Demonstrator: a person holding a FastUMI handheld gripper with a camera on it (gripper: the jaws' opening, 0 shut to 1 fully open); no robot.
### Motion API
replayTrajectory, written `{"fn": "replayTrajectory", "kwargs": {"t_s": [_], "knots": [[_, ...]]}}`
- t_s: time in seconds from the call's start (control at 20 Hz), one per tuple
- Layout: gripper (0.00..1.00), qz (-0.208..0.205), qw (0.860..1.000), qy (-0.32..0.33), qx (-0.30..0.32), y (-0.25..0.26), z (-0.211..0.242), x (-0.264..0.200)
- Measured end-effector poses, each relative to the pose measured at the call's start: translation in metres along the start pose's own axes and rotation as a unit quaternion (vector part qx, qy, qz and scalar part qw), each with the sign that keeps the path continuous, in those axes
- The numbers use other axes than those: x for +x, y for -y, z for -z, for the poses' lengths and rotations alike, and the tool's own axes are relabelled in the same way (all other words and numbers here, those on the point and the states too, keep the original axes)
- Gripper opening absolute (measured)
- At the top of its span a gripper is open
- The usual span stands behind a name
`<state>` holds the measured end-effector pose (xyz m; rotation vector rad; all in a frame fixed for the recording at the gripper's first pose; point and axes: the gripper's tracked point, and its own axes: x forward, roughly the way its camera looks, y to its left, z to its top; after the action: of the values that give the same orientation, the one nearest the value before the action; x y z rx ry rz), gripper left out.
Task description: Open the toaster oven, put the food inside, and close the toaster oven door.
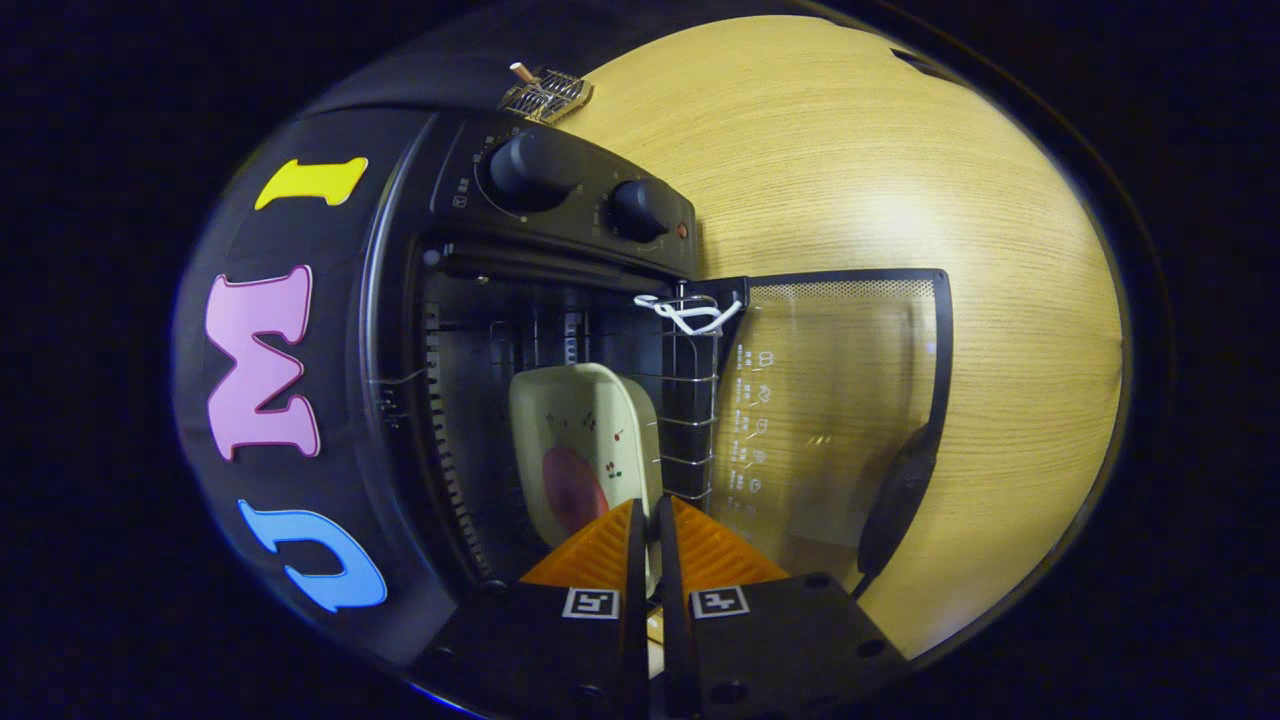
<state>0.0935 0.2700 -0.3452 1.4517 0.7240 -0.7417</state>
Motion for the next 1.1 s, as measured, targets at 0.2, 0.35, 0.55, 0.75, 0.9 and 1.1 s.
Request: {"fn": "replayTrajectory", "kwargs": {"t_s": [0.2, 0.35, 0.55, 0.75, 0.9, 1.1], "knots": [[0.21, -0.018, 1.000, -0.025, -0.003, -0.006, 0.009, 0.000], [0.58, -0.043, 0.998, -0.042, -0.007, -0.012, 0.015, -0.008], [0.98, -0.037, 0.994, -0.084, -0.065, 0.003, 0.029, -0.030], [0.99, -0.029, 0.971, -0.114, -0.208, 0.031, 0.035, -0.062], [0.99, -0.028, 0.930, -0.093, -0.354, 0.050, 0.019, -0.080], [0.99, -0.030, 0.829, -0.083, -0.553, 0.080, 0.005, -0.103]]}}
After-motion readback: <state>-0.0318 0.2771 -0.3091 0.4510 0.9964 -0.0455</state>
